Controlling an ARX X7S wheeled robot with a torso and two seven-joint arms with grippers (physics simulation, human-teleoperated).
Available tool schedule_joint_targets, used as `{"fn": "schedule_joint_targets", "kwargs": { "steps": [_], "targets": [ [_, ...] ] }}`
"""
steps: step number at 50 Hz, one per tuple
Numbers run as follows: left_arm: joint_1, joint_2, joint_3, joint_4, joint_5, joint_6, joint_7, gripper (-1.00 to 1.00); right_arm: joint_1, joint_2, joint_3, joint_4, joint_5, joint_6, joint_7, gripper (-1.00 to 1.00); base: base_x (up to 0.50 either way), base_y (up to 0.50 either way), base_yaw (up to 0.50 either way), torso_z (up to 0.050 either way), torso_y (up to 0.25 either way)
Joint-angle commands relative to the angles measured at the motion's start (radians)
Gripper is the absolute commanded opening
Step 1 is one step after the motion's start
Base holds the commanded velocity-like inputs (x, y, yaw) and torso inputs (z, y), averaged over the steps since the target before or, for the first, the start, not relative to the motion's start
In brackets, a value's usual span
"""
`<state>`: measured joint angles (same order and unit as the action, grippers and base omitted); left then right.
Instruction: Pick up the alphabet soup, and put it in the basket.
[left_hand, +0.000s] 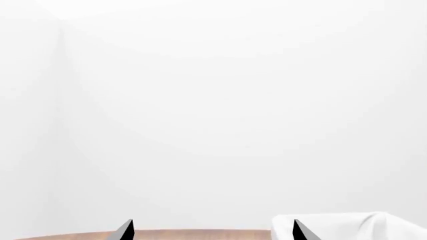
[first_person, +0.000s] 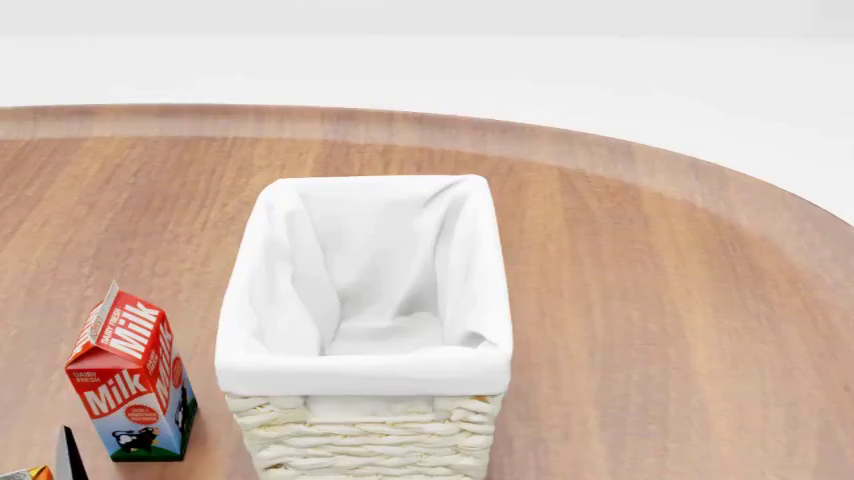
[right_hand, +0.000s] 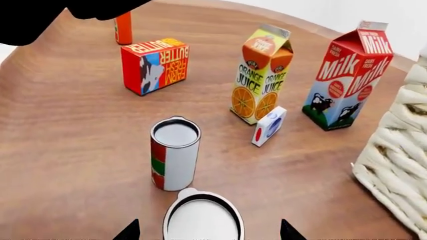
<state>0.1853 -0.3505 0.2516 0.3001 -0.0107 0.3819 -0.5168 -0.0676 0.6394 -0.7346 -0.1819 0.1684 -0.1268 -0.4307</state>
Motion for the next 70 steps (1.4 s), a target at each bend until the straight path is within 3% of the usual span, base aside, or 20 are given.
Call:
{"fn": "schedule_joint_targets", "kwargs": {
  "steps": [1, 70],
  "targets": [
    [-0.001, -0.003, 0.002, -0.003, -0.001, 0.004, -0.003, 1.00, 0.008, -0.007, -0.009, 0.012, -0.016, 0.008, 0.002, 1.00, 0.00, 0.00, 0.00, 0.000, 0.000],
    [0.010, -0.021, 0.015, 0.029, 0.003, -0.006, -0.027, 1.00, 0.060, -0.068, -0.072, 0.122, -0.099, 0.041, 0.007, 1.00, 0.00, 0.00, 0.00, 0.000, 0.000]
  ]
}}
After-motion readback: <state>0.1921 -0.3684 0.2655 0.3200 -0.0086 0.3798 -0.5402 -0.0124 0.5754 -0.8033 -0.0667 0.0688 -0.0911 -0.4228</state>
